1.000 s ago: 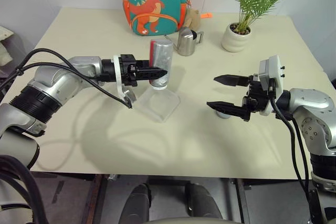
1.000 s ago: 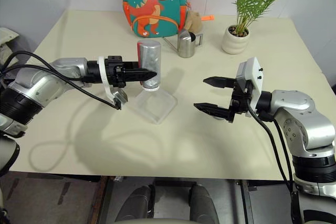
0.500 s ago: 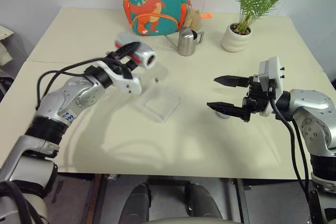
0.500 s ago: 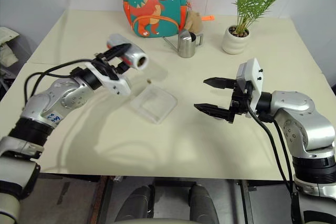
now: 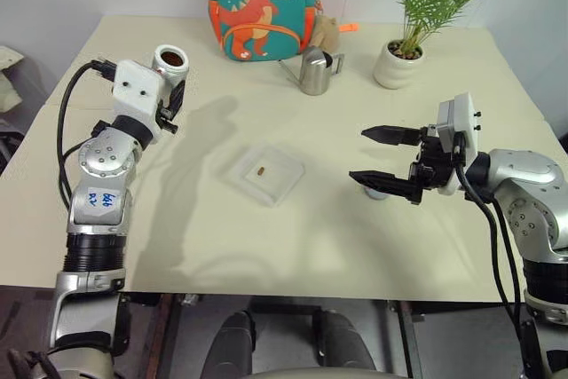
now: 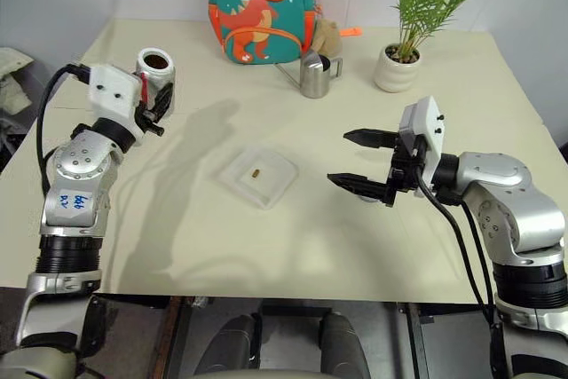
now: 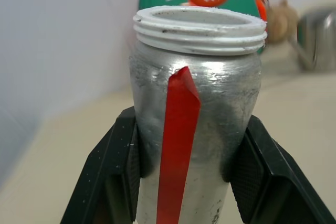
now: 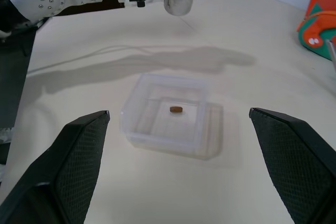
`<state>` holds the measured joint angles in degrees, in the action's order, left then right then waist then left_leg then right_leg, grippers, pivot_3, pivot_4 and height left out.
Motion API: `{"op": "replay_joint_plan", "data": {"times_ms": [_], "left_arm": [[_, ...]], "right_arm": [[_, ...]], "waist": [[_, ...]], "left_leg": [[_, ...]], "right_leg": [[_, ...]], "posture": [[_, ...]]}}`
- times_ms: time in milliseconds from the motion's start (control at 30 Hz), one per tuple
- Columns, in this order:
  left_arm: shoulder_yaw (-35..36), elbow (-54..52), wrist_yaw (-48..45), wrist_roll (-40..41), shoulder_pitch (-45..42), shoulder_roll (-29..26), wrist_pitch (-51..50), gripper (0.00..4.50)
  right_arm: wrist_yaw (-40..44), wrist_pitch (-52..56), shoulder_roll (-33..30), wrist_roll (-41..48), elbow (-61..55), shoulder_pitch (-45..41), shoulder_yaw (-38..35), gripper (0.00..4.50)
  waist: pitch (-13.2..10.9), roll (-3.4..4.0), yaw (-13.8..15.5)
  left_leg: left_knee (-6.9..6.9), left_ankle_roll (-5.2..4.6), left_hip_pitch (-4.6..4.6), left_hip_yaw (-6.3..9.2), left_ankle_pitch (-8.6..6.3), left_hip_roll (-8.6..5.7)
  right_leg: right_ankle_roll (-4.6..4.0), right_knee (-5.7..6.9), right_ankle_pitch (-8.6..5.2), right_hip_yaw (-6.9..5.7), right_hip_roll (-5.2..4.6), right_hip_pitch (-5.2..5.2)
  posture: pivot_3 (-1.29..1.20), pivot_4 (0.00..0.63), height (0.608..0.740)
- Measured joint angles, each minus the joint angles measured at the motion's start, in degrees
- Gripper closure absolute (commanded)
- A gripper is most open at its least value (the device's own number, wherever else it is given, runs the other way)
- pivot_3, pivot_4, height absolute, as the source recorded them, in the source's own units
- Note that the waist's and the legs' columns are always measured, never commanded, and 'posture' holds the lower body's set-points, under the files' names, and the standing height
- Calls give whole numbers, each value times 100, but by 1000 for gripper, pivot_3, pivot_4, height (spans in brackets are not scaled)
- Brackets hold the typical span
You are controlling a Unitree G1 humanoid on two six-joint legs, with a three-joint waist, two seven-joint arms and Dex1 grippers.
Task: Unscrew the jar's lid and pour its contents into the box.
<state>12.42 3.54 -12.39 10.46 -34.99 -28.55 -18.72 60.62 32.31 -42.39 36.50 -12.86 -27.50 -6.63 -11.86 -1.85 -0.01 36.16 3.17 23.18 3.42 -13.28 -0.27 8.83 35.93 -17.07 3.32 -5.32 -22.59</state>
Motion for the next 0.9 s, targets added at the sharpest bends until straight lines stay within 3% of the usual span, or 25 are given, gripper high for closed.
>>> {"op": "replay_joint_plan", "data": {"times_ms": [233, 600, 900], "left_arm": [[434, 58, -191, 658, 297, 375, -669, 2651], [228, 1682, -1138, 716, 24, 734, 538, 2651], [97, 1987, -1290, 491, 97, 744, 1477, 2651]], "right_arm": [[6, 2, 1, -1, 5, 0, 0, 13], [145, 41, -107, -4, 94, -7, 42, 13], [139, 89, -215, 7, -24, 146, -5, 13]], "waist": [[0, 0, -17], [1, -1, -8], [1, -1, -9]], "left_leg": [[-2, 1, -2, -1, 0, 0], [-8, 2, -1, -2, 1, -1], [-12, 2, 0, -4, 0, 0]], "right_leg": [[-2, -3, 1, 1, 2, 0], [-3, -18, 3, 0, 0, 2], [-2, -23, 4, 0, 0, 1]], "posture": [[0, 150, 740], [0, 150, 740], [0, 150, 740]]}}
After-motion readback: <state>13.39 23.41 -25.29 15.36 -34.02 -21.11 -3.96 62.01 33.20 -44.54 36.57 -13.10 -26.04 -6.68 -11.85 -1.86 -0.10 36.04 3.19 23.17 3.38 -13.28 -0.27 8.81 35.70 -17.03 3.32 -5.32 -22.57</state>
